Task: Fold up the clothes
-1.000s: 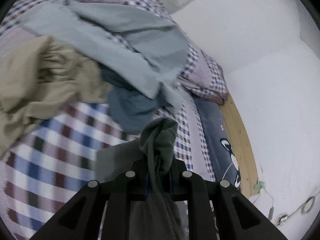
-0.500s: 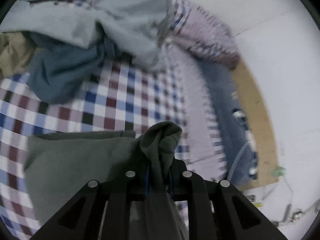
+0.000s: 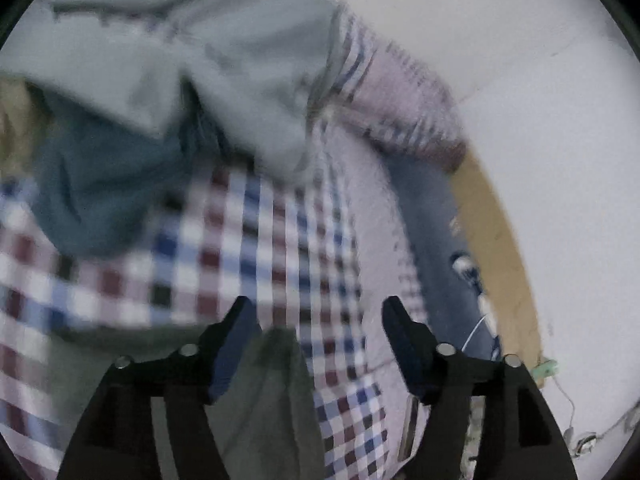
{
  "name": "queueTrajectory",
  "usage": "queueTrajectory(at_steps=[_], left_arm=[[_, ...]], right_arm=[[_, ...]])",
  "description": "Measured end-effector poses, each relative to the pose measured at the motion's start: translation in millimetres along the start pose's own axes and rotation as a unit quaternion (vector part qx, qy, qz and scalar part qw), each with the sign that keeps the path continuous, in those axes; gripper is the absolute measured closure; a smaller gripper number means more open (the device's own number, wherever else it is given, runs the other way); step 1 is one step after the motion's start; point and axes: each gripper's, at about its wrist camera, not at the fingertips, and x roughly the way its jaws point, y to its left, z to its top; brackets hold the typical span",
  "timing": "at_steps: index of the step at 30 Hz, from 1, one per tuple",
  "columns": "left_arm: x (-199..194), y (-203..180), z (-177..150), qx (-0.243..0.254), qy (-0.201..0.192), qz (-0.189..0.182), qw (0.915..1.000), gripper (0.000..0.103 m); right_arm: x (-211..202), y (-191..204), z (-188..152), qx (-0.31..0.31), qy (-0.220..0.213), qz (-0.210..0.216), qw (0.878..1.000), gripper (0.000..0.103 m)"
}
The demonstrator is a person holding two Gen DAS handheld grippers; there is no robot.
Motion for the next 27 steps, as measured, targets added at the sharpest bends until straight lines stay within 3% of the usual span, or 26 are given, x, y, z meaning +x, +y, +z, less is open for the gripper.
queueTrajectory(at_steps=[5,7,11,15,16,20,24,26,27], left_arm=[[-68,45,6,0.039,-0.044,0.044,0.9973,0.023],[-76,74,-7,0.036,-0.025,0.059,0.9973,0.023],[-62,113,-39,0.028,0.017,0.053,0.9981,0.023],[-38,131,-58,0.01,0.053,0.032,0.998,0.025],[-31,133,-59,0.002,0.062,0.027,0.9977,0.032],[-15,136,-53,-0.023,0.053,0.008,0.9983,0.04],[-3,140,-43,-0.036,0.048,0.006,0.9981,0.062],[2,140,-40,-0.035,0.046,0.013,0.9983,0.083],[5,142,-39,-0.036,0.044,0.016,0.9983,0.086]], right_arm=[[-23,-7,26,-0.012,-0.021,0.015,1.0,0.061],[-26,1,42,-0.024,-0.02,0.037,0.999,0.058],[-17,33,84,-0.068,-0.022,0.08,0.994,0.056],[15,67,126,-0.13,-0.009,0.086,0.988,0.055],[27,72,138,-0.135,-0.003,0.091,0.987,0.055],[77,85,179,-0.13,0.022,0.097,0.987,0.055],[127,91,203,-0.121,0.041,0.092,0.988,0.054],[148,98,208,-0.13,0.055,0.09,0.986,0.054],[156,102,208,-0.138,0.06,0.089,0.985,0.054]])
